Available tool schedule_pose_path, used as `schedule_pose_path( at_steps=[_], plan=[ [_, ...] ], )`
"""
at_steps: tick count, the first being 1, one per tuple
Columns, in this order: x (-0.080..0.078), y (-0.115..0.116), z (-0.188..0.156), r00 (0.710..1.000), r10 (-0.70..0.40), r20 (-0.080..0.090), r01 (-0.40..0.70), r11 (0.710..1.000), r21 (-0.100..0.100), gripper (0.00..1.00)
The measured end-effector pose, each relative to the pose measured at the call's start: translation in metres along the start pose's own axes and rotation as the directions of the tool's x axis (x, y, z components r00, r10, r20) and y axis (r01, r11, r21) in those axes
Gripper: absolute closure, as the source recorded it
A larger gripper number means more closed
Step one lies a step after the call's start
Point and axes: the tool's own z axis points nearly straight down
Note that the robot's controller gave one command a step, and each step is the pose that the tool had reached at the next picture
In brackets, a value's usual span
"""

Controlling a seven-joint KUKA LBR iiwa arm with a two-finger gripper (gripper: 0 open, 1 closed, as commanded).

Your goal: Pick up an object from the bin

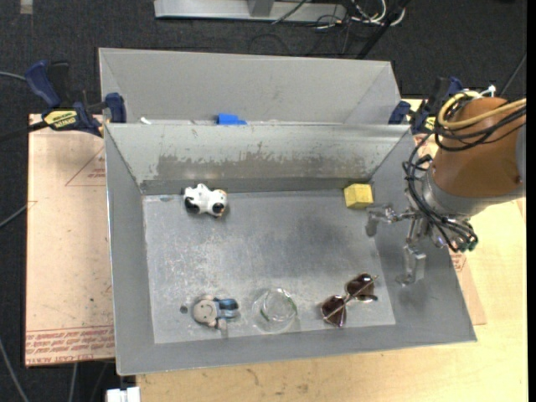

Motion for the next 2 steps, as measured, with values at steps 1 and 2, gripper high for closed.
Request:
schedule_pose_path(
  at_steps=[1,2],
  plan=[
    [0.001,0.062,0.030,0.993,-0.118,0.002,0.118,0.993,-0.001,0.00],
    [0.012,0.031,0.059,0.970,-0.244,0.002,0.244,0.970,0.000,0.00]
  ],
)
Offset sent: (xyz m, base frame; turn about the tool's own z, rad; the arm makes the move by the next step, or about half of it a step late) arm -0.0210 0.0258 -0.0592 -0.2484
